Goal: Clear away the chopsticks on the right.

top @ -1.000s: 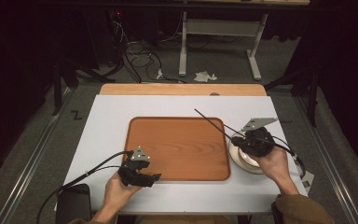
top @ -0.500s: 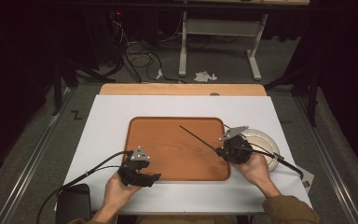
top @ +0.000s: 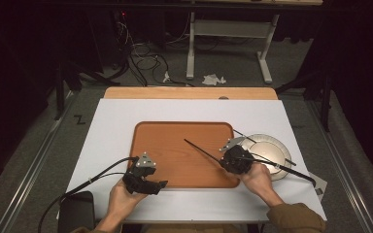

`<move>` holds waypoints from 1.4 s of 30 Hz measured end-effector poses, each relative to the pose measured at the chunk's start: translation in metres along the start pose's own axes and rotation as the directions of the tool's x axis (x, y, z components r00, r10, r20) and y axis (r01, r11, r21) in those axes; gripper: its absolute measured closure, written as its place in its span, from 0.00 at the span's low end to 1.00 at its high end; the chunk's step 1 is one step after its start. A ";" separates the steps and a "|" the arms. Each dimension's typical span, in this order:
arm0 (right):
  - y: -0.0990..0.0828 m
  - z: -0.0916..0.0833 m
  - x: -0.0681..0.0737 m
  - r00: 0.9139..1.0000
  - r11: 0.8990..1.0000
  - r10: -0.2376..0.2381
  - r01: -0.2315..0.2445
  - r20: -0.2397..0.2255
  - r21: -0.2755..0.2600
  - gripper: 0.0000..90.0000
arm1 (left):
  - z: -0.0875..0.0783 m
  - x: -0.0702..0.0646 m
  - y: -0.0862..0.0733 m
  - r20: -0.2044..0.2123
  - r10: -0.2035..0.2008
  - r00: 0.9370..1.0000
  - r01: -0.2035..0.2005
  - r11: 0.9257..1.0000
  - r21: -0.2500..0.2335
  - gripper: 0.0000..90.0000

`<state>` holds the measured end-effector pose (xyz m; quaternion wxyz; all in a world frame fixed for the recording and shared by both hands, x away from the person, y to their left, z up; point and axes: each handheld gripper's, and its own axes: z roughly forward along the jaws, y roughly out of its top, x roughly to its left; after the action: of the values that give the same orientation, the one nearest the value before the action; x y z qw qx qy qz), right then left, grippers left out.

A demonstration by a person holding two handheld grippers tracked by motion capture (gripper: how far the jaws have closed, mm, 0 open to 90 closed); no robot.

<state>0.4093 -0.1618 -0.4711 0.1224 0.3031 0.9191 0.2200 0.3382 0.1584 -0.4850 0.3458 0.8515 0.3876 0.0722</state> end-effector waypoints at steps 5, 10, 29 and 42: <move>-0.003 0.011 0.005 1.000 0.999 -0.007 0.008 -0.009 0.043 0.93 | 0.000 0.000 0.000 -0.001 0.000 1.000 0.000 1.000 -0.002 0.37; -0.003 0.013 0.005 1.000 0.998 -0.003 0.004 -0.014 0.059 0.91 | 0.000 0.000 0.000 0.002 0.000 1.000 0.000 1.000 0.000 0.37; -0.008 0.007 -0.003 0.994 0.997 0.066 -0.070 0.083 0.041 0.83 | 0.000 0.000 0.000 0.001 0.002 1.000 -0.002 1.000 -0.003 0.37; -0.007 -0.021 -0.008 0.998 0.995 0.063 -0.060 0.032 -0.082 0.70 | 0.000 0.000 0.000 0.002 0.002 1.000 -0.002 1.000 0.001 0.37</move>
<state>0.4043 -0.1787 -0.4554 0.1438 0.3297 0.8973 0.2557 0.3380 0.1584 -0.4850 0.3459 0.8522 0.3861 0.0714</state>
